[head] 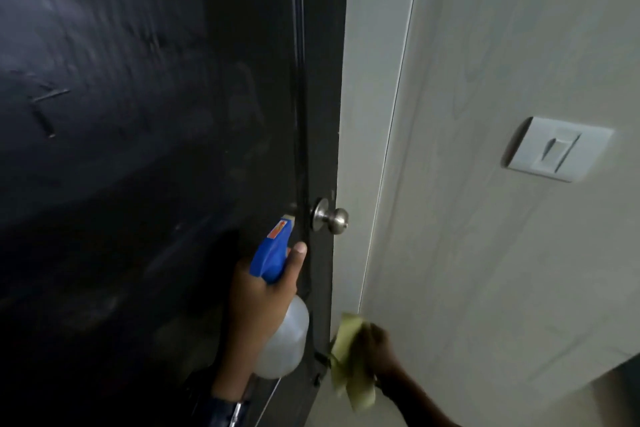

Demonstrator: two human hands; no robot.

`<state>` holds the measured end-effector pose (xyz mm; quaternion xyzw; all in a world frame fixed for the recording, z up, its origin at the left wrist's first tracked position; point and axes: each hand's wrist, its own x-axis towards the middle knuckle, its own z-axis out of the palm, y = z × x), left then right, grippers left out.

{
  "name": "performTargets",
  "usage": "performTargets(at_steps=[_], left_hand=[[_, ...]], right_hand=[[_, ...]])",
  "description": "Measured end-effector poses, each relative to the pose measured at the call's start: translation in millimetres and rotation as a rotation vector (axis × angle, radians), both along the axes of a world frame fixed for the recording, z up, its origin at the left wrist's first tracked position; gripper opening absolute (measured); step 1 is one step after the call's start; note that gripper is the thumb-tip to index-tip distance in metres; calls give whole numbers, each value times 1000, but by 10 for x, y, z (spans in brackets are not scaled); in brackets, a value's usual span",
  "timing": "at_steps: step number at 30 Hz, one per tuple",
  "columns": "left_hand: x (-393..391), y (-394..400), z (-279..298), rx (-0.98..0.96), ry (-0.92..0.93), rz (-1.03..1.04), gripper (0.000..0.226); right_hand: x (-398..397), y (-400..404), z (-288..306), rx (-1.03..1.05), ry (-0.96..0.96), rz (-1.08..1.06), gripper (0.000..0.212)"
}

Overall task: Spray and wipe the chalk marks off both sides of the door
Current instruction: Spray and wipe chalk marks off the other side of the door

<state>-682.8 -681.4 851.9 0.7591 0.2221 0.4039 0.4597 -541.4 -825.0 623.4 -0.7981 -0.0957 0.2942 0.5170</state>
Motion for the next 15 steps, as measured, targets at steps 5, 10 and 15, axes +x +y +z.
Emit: performTargets(at_steps=[5,10,15], left_hand=[[205,-51,-169,11,33,-25,45],[548,-106,-294,69,91,-25,57],[709,-104,-327,-35,146,45,47]], right_hand=[[-78,-139,-28,337,398,-418,38],[366,162,838,526,131,-398,31],[774,405,1599,545,-149,-361,26]])
